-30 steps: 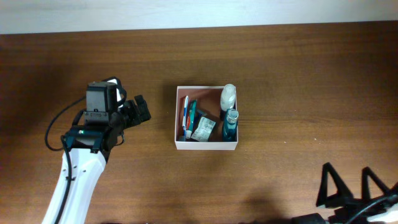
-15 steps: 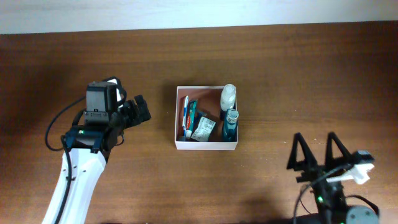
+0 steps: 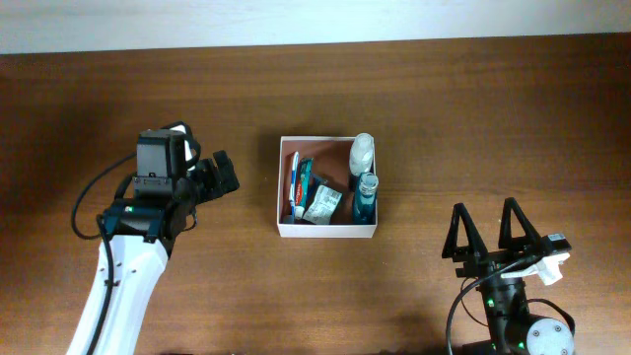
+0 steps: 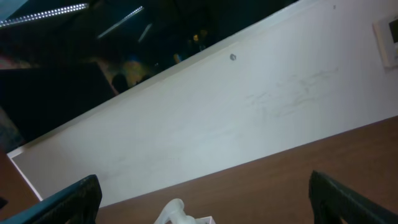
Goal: Pack container
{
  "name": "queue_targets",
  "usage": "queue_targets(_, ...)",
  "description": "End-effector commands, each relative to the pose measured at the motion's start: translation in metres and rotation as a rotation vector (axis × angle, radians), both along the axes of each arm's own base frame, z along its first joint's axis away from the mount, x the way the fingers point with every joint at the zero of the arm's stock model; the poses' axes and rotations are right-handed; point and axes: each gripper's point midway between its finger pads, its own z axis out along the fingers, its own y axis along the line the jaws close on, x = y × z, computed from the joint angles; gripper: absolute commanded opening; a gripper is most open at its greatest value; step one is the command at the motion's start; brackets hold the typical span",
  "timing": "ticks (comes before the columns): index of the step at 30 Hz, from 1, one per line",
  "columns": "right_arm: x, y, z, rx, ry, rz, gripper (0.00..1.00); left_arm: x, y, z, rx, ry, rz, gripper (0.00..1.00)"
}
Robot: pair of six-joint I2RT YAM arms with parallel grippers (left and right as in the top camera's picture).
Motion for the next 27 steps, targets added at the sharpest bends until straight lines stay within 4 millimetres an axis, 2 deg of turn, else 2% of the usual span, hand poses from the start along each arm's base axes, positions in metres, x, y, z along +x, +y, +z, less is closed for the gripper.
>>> queue_targets(1,-0.001,-0.004,0.002,0.009,-0.016,-0.023,0.98,0.002,0.001,0.010,0.007,-0.030,-0.009,0.99)
queue_targets(12,-0.001,-0.007,0.003,0.014,-0.029,-0.037,0.98,0.002,0.001,0.010,0.007,-0.030,-0.009,0.99)
queue_targets(21,0.006,-0.006,-0.013,-0.038,-0.047,-0.051,0.98,0.002,0.001,0.010,0.007,-0.030,-0.009,1.00)
queue_targets(27,0.013,-0.004,-0.036,-0.062,-0.023,-0.054,0.98,0.002,0.001,0.010,0.007,-0.030,-0.009,0.99)
